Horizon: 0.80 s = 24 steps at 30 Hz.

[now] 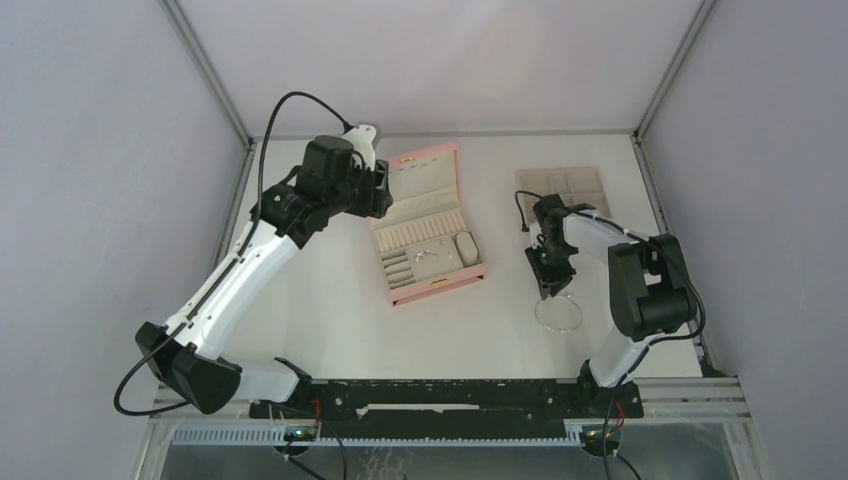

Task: Organize the mixed jewelry
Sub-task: Adjust the jewelry at the center of the board.

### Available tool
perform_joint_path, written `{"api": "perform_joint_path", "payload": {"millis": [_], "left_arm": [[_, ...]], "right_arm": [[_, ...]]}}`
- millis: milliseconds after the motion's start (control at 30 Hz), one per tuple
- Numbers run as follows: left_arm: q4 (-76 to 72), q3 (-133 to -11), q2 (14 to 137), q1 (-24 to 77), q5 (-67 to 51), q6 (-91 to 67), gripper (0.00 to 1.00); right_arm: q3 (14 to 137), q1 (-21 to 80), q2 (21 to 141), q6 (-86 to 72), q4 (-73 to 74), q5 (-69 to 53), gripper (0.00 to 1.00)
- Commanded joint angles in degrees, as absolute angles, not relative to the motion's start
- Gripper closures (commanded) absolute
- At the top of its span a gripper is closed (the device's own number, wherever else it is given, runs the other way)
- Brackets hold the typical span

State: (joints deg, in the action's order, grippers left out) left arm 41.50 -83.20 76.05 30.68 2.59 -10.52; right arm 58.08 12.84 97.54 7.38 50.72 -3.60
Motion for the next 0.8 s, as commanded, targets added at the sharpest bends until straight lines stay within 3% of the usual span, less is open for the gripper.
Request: {"api": "perform_joint_path", "payload": {"millis": [0, 367, 767], "left_arm": [[41.0, -83.1, 74.0, 30.5, 2.9, -10.1, 0.45], [40.9, -84.2, 75.1, 30.5, 2.5, -9.9, 0.45], [41.3, -86.2, 76.8, 30.5, 2.0, -9.1, 0.45]], "right_arm": [[59.9, 13.2, 98.5, 7.0, 48.2, -2.1, 0.66], [59.9, 12.5, 99.1, 4.4, 46.2, -1.2, 0.84], [60.3, -0.3, 95.9, -19.1, 34.2, -12.0, 0.87]]}}
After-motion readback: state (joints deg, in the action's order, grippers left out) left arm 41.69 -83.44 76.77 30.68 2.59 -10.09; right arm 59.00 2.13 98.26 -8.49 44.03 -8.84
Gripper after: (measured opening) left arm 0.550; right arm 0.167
